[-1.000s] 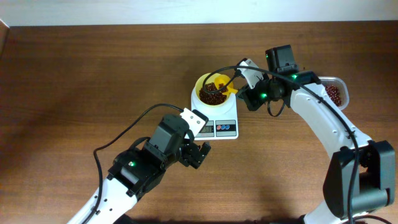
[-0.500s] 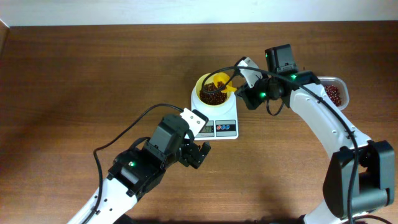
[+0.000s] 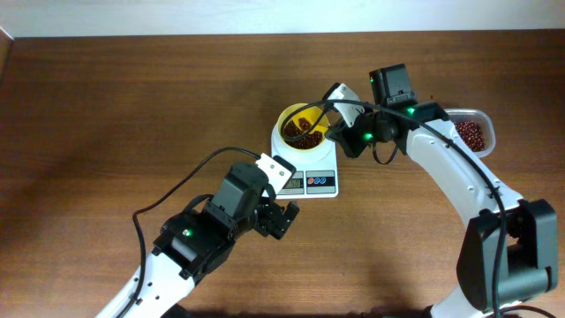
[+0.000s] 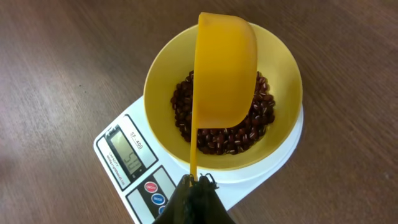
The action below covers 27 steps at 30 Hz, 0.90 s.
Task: Scoop item into bowl and weigh 50g on scale
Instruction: 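Tilt the scoop slowly with the right gripper, trickling beans into bowl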
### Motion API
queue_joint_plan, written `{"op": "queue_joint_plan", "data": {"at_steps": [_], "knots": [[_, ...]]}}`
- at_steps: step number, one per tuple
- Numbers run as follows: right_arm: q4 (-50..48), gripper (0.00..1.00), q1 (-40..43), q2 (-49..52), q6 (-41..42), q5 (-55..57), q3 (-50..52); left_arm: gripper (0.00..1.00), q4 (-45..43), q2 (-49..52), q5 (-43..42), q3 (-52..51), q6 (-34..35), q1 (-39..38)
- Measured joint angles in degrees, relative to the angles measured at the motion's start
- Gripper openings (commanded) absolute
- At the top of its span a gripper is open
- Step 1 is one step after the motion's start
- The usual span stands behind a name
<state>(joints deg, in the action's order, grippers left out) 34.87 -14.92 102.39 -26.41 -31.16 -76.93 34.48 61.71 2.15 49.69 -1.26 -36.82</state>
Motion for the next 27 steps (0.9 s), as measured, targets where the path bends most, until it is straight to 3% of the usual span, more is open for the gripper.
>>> {"op": "queue_joint_plan", "data": {"at_steps": [19,27], "knots": [[0.02,0.04,-0.04,0.0,-0.33,0.46,0.0,0.99,0.0,0.0,0.0,0.0,0.0,0.0],[3.48,0.04,-0.04,0.0,12.24,-8.09,0.0,0.99,0.0,0.0,0.0,0.0,0.0,0.0]]}}
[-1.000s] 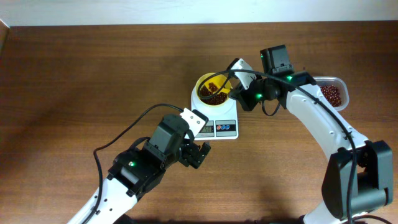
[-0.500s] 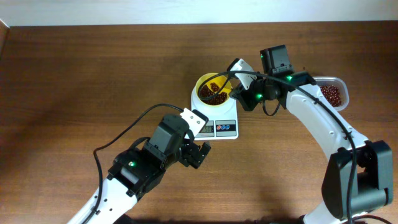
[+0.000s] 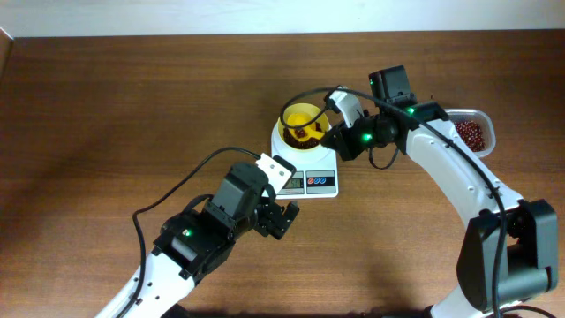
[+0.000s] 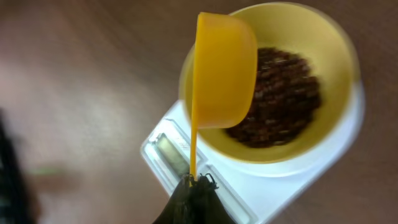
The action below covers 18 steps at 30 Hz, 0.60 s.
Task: Scoop item into bowl and weigh 50g on scale
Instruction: 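Tilt the scoop slowly with the right gripper, trickling beans into bowl, then move the scoop with the right gripper back to the bean tub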
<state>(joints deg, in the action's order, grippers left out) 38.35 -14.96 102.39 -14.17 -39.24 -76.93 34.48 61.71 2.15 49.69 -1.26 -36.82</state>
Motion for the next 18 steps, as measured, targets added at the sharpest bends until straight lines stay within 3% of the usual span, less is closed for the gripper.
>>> {"op": "queue_joint_plan", "data": {"at_steps": [9,18], "knots": [[0.48,0.04,0.81,0.0,15.54,-14.84,0.0,0.99,0.0,0.0,0.0,0.0,0.0,0.0],[0.48,0.04,13.86,0.0,24.48,-27.17,0.0,0.99,0.0,0.0,0.0,0.0,0.0,0.0]]}}
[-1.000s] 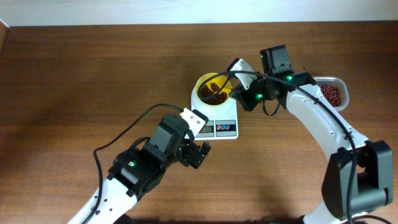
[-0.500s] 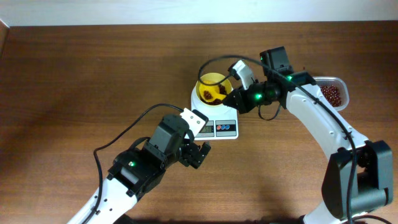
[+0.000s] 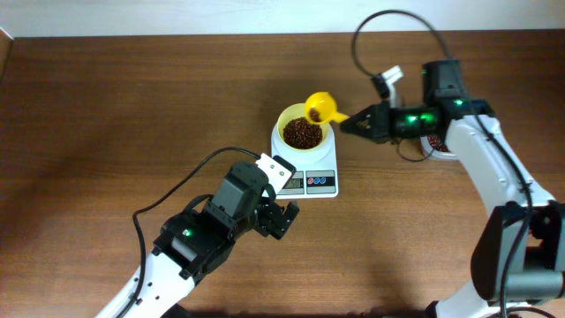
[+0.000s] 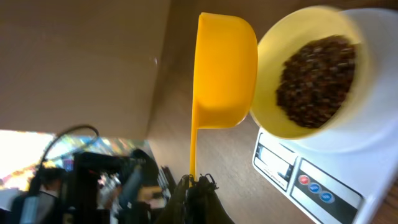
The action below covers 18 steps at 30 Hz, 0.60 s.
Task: Scoop item into bowl and weigh 50g on scale
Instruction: 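Move the scoop with the right gripper back to the bean tub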
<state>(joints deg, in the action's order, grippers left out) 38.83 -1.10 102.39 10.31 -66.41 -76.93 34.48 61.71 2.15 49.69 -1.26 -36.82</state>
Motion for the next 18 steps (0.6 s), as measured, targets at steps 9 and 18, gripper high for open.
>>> {"op": "queue_joint_plan", "data": {"at_steps": [9,18], "knots": [[-0.02,0.04,14.82,0.0,0.0,-1.31,0.0,0.99,0.0,0.0,0.0,0.0,0.0,0.0],[2.12,0.04,33.62,0.0,-5.33,2.75,0.0,0.99,0.0,0.0,0.0,0.0,0.0,0.0]]}}
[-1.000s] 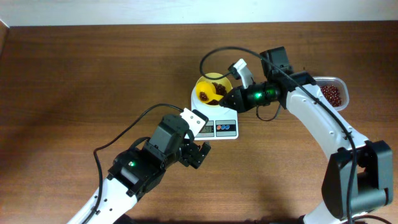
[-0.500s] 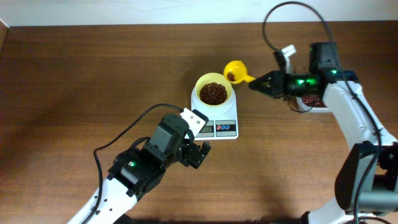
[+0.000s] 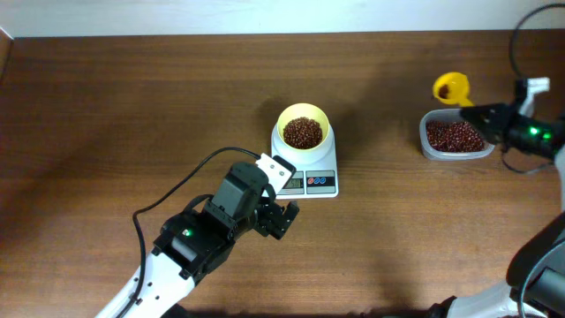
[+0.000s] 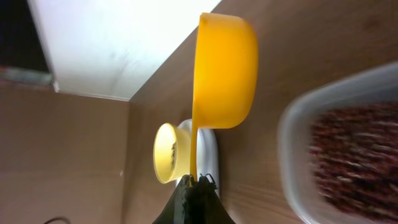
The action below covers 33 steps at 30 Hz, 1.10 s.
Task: Scoop item into bowl and weigh 50g on scale
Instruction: 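Move the scoop with the right gripper back to the bean tub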
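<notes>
A yellow bowl (image 3: 303, 128) holding red beans stands on the white scale (image 3: 318, 181) at mid-table; the bowl (image 4: 166, 153) also shows far off in the right wrist view. My right gripper (image 3: 485, 115) is shut on the handle of the yellow scoop (image 3: 451, 87), whose cup (image 4: 225, 70) hangs tipped on its side by the back edge of the clear tub of beans (image 3: 455, 135). In the wrist view the right gripper (image 4: 196, 183) pinches the handle's end. My left gripper (image 3: 282, 219) rests low in front of the scale, its jaws a little apart and empty.
The bean tub (image 4: 348, 155) sits at the table's right side. A black cable (image 3: 181, 190) loops from the left arm across the table. A light wall (image 3: 265, 16) borders the table's far edge.
My right gripper has carried the scoop from just right of the bowl over to the bean tub at the far right. The bowl and scale stand uncovered. The left arm has stayed put.
The scoop was first tipped over the bowl on the scale, with beans lying in the bowl. It stayed over the bowl's rim, then hung just right of it. Now it is at the bean tub, and the left arm has kept still.
</notes>
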### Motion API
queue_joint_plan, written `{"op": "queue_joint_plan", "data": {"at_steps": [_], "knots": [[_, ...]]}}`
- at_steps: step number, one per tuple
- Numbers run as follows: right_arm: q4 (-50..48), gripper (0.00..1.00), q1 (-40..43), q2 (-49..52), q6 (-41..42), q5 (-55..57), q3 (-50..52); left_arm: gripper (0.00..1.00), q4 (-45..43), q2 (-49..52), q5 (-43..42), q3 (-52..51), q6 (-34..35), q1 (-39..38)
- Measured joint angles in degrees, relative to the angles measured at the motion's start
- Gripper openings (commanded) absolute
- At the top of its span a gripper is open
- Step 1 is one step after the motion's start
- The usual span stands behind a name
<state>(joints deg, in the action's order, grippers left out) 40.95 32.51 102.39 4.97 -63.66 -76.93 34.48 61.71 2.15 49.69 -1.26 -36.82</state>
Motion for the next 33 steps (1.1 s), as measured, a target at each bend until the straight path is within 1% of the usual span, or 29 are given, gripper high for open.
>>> {"op": "queue_joint_plan", "data": {"at_steps": [4,7,12,15,17,23,26,29,33], "knots": [[5.11,0.04,4.26,-0.24,-4.81,3.3,-0.02,0.99,0.0,0.0,0.0,0.0,0.0,0.0],[9.29,0.04,5.11,-1.09,-9.53,7.93,-0.04,0.99,0.0,0.0,0.0,0.0,0.0,0.0],[10.43,0.04,5.11,-2.56,-14.69,13.46,-0.07,0.99,0.0,0.0,0.0,0.0,0.0,0.0],[11.93,0.04,5.11,-3.91,-20.15,16.87,-0.07,0.99,0.0,0.0,0.0,0.0,0.0,0.0],[12.09,0.04,5.09,-5.03,-22.38,18.82,-0.09,0.99,0.0,0.0,0.0,0.0,0.0,0.0],[11.85,0.04,3.04,-11.54,-29.33,28.28,-0.13,0.99,0.0,0.0,0.0,0.0,0.0,0.0],[11.3,0.04,0.37,-14.36,-30.64,34.18,-0.13,0.99,0.0,0.0,0.0,0.0,0.0,0.0],[11.04,0.04,-2.38,-14.71,-31.21,40.87,-0.15,0.99,0.0,0.0,0.0,0.0,0.0,0.0],[9.46,0.04,-5.2,-14.71,-31.82,46.31,-0.17,0.99,0.0,0.0,0.0,0.0,0.0,0.0]]}}
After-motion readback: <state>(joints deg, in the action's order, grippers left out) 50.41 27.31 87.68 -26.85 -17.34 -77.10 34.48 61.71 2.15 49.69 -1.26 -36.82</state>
